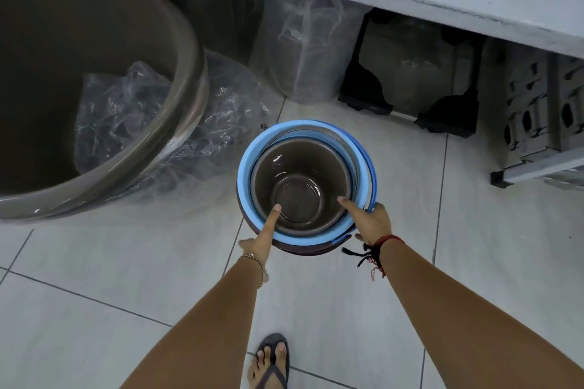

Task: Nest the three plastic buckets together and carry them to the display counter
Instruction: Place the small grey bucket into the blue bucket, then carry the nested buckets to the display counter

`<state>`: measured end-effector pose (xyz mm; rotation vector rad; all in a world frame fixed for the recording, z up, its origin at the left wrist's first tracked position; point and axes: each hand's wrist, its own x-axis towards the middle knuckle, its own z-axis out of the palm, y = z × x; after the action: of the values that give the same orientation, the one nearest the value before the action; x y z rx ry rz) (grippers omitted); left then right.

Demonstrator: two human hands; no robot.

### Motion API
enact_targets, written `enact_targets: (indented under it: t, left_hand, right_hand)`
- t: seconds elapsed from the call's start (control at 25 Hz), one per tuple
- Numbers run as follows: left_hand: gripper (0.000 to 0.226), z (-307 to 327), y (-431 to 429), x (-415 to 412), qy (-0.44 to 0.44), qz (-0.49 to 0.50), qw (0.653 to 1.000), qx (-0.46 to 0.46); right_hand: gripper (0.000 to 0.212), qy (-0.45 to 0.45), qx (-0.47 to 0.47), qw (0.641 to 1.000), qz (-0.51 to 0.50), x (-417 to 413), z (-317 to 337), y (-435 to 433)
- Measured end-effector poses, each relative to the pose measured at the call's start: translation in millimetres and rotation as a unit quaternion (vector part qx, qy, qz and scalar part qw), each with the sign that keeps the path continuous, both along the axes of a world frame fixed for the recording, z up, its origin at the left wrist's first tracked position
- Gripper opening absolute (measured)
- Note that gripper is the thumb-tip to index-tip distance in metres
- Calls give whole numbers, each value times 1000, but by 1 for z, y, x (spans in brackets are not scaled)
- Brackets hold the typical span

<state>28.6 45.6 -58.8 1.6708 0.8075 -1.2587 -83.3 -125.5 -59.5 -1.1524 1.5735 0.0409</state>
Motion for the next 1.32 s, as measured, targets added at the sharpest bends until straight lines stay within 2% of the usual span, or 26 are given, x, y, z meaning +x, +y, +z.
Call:
enact_targets:
  t: [0.08, 0.16, 0.24, 0.32, 0.36, 0.48, 0.56, 0.64, 0.72, 0.84, 0.92, 1.0, 1.16, 1.32]
  left_hand:
    - [108, -10, -7, -11, 58, 51, 993, -90]
    - [65, -13, -8, -15, 55, 101, 984, -136]
    - [49, -14, 2, -11, 28, 86, 987, -132]
    - [52, -12, 10, -3, -5, 65, 992, -109]
    - [63, -10, 13, 1, -7, 61, 993, -96]
    - [108, 0, 15, 1, 26, 42, 996, -68]
    - [111, 3, 10, -14, 60, 61, 991, -105]
    - [107, -2, 8, -37, 87, 106, 981, -139]
    - [92, -4, 9, -58, 82, 139, 977, -140]
    - [62, -4, 19, -72, 29, 172, 974, -142]
    - [56, 2, 25, -69, -33, 195, 971, -133]
    - [53, 8, 24, -58, -72, 168, 976, -119]
    - [45, 69, 14, -66, -98, 102, 982, -127]
    - [33, 166, 14, -87, -138, 99, 975, -140]
  right_hand:
    - [89, -18, 52, 998, -14, 1, -9, -4]
    - [83, -33, 34, 999, -20, 1, -17, -7]
    - [62, -50, 18, 998, -23, 1, -12, -8]
    - [46, -52, 5, 998, -29, -1, -6, -8]
    - [44, -49, 5, 998, -26, -3, -2, -6]
    - [54, -47, 29, 998, -27, -12, -2, 0]
    - [61, -35, 52, 998, -28, -23, -5, 8]
    - [60, -46, 60, 996, -43, -33, -11, 13]
    - [58, -65, 60, 995, -55, -40, -14, 16]
    - [52, -63, 23, 996, -51, -49, -13, 16]
    - [43, -61, -2, 997, -57, -58, -5, 16]
    - [38, -61, -19, 995, -71, -66, -2, 14]
    - [38, -82, -34, 992, -86, -93, 50, 9]
    - [37, -132, -64, 987, -69, -108, 151, 7]
